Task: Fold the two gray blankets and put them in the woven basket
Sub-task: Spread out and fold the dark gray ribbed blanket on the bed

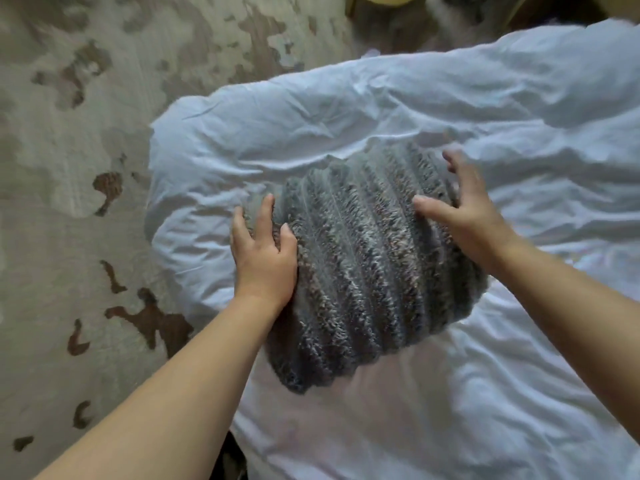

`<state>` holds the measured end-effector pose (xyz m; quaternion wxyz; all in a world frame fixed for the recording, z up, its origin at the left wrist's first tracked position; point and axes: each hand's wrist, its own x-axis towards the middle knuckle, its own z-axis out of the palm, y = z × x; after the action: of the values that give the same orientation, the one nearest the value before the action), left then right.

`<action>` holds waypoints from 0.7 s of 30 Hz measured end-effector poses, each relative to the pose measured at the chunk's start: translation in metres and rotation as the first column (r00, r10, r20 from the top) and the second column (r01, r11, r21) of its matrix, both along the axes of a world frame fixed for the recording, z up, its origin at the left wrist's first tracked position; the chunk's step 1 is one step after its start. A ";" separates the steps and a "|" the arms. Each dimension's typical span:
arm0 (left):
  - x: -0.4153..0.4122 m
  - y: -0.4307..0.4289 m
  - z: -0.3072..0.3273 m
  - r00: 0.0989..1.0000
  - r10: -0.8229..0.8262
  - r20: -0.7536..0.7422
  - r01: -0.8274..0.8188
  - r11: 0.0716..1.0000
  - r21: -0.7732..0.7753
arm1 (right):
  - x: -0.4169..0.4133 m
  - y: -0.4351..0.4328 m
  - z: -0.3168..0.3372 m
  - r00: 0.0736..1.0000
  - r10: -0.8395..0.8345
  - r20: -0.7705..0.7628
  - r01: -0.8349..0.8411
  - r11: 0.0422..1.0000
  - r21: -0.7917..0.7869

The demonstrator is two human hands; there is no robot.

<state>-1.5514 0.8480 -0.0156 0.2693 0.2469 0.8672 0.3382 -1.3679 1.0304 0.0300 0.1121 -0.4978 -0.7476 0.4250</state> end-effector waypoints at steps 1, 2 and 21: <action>0.004 -0.004 0.009 0.997 0.045 0.062 -0.042 0.998 -0.038 | 0.016 -0.008 0.000 1.000 -0.020 0.018 0.021 0.997 -0.073; 0.009 -0.008 0.018 0.987 0.094 0.131 -0.083 0.993 -0.082 | 0.029 -0.016 -0.001 0.999 -0.040 -0.002 0.039 0.986 -0.160; 0.007 -0.012 0.008 0.946 -0.046 0.322 0.089 0.989 -0.120 | 0.031 -0.080 -0.058 0.899 -0.417 0.134 0.395 0.642 -0.657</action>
<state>-1.5442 0.8359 -0.0071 0.4331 0.2003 0.8240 0.3056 -1.3365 0.9500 -0.0276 0.0294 -0.6524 -0.4116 0.6357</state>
